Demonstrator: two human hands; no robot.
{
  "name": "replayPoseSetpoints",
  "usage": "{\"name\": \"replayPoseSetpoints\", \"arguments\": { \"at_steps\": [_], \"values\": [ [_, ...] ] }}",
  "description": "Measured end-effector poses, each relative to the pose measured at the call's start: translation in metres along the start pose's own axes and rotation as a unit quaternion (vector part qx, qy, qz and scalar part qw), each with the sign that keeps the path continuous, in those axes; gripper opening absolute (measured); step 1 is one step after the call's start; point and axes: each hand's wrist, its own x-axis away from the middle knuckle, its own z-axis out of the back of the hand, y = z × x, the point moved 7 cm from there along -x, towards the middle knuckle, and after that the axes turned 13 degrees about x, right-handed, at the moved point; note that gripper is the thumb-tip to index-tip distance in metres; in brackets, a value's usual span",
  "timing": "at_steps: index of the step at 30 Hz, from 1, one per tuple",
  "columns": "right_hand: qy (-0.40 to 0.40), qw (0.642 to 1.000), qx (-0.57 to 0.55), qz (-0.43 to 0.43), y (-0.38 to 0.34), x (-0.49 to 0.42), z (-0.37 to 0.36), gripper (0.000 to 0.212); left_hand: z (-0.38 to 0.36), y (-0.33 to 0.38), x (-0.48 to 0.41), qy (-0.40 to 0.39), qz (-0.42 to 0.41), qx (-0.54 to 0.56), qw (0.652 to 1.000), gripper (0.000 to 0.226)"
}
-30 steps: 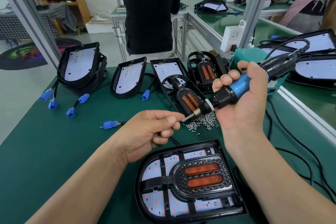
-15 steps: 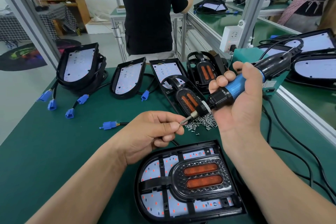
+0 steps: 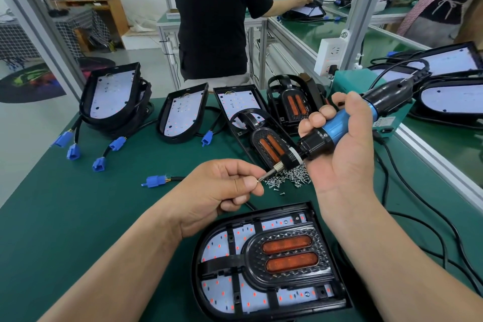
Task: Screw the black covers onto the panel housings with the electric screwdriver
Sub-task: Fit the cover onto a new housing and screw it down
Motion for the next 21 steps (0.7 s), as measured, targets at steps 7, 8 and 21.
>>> {"name": "replayPoseSetpoints", "arguments": {
  "at_steps": [7, 8, 21],
  "values": [
    [0.012, 0.999, 0.043, -0.014, 0.0024, -0.0001, 0.0004, 0.027, 0.0054, 0.003, 0.0, 0.029, -0.027, -0.067, 0.997, 0.015],
    [0.021, 0.998, 0.05, -0.018, 0.0034, -0.0003, 0.0017, 0.032, 0.0063, 0.0037, 0.0001, 0.035, -0.034, -0.082, 0.995, 0.016],
    [0.052, 0.997, 0.059, -0.025, 0.007, 0.0014, 0.0068, 0.036, 0.0084, 0.0026, 0.0004, 0.038, -0.027, -0.078, 0.996, 0.01]
  ]
}}
